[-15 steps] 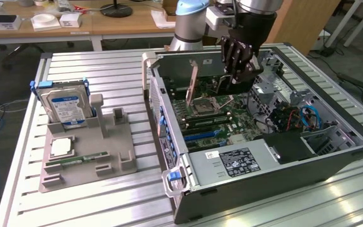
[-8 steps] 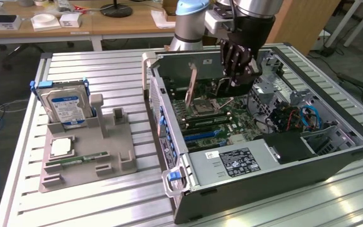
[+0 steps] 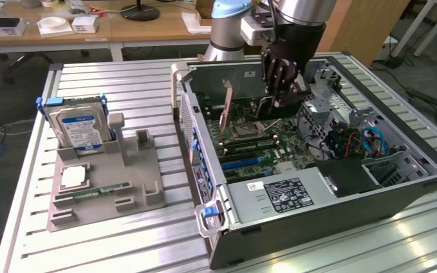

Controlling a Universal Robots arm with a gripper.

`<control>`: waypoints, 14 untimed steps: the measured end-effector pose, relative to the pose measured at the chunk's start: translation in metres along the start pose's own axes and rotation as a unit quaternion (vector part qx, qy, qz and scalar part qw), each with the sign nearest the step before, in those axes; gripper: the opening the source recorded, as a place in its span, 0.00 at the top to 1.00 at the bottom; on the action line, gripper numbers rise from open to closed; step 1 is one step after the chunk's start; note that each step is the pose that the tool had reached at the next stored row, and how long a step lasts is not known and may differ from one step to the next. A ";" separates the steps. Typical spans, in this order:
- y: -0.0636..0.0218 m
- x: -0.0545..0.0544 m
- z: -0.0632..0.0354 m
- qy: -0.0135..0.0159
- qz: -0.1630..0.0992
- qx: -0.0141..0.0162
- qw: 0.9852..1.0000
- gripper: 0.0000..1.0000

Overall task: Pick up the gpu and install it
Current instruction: 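Insert the gpu into the slot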

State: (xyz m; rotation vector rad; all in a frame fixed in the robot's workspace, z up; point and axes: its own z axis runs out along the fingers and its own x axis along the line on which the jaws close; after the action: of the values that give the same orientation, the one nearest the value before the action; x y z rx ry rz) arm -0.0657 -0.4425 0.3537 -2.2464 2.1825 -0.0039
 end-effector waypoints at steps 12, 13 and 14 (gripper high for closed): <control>0.0045 0.001 0.0153 0.000 0.003 0.002 1.000 0.73; 0.0048 0.001 0.0163 0.000 0.003 0.002 1.000 0.73; 0.0048 0.001 0.0170 0.000 0.003 0.002 1.000 0.73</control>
State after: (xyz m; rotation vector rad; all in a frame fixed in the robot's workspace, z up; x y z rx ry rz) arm -0.0703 -0.4436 0.3367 -2.2386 2.1883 -0.0083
